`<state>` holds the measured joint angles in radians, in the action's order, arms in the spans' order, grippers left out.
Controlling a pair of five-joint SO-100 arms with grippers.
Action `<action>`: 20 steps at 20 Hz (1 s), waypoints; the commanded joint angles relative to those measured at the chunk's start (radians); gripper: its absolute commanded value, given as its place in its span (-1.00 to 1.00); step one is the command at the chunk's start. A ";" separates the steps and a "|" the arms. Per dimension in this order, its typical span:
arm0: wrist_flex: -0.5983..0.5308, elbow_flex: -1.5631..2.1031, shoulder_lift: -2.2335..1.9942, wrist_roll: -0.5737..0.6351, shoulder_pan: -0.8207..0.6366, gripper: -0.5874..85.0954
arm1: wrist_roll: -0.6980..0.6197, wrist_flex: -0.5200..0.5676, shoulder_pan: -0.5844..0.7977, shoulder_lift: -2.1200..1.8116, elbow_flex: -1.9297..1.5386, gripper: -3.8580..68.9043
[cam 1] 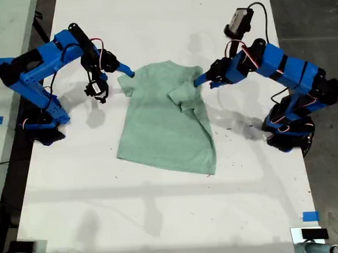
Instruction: Fold tshirt
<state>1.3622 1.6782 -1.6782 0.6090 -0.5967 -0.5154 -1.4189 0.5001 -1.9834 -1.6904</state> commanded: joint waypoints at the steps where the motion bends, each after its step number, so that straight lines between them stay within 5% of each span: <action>1: -0.069 -0.051 0.092 0.051 -0.060 -0.12 | 0.009 0.020 -0.032 -0.058 0.012 -0.31; 9: -0.160 -0.183 0.506 0.117 -0.153 -0.21 | 0.043 -0.015 -0.074 -0.086 -0.008 -0.33; 12: -0.120 -0.276 0.629 0.121 -0.153 -0.55 | 0.061 -0.015 -0.081 -0.112 -0.038 -0.33; 14: -0.135 -0.276 0.635 0.117 -0.146 -0.98 | 0.071 -0.012 -0.081 -0.135 -0.066 -0.33; 20: -0.163 -0.264 0.568 0.115 -0.112 -0.98 | 0.089 -0.009 -0.078 -0.199 -0.123 -0.35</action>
<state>1.2011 1.4097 -1.0692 0.7133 -0.7240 -0.4387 -1.4251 0.4372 -2.1292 -1.8178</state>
